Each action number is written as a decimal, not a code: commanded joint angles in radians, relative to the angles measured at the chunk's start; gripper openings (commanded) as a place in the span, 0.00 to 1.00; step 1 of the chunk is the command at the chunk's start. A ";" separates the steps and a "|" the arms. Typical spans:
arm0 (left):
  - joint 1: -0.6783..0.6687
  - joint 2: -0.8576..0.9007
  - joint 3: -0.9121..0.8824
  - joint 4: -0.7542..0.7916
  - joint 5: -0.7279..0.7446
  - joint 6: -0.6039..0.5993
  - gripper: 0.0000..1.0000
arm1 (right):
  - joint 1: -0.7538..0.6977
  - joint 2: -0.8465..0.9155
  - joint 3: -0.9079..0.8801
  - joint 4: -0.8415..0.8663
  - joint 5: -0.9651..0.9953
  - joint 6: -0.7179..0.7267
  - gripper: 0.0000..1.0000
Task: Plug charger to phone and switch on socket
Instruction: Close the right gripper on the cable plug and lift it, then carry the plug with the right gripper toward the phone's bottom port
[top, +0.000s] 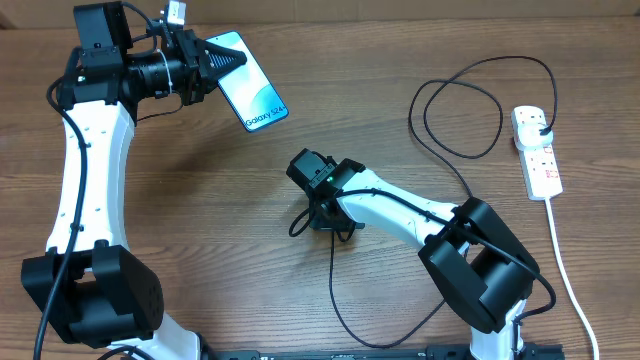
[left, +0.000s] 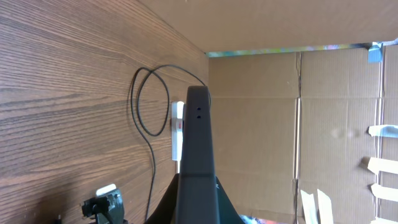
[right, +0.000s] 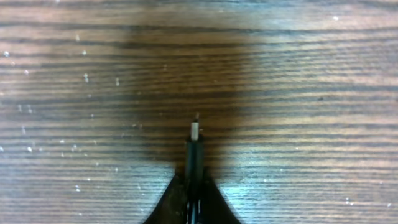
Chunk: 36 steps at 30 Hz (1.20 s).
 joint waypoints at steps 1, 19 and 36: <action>0.004 -0.011 0.015 0.001 0.029 0.023 0.04 | -0.004 0.018 0.013 0.003 0.017 -0.005 0.04; 0.011 -0.011 0.015 0.002 0.041 0.021 0.04 | -0.137 0.016 0.020 0.021 -0.245 -0.071 0.04; 0.112 -0.011 0.015 0.082 0.269 0.009 0.04 | -0.283 0.016 0.020 0.584 -1.349 -0.216 0.04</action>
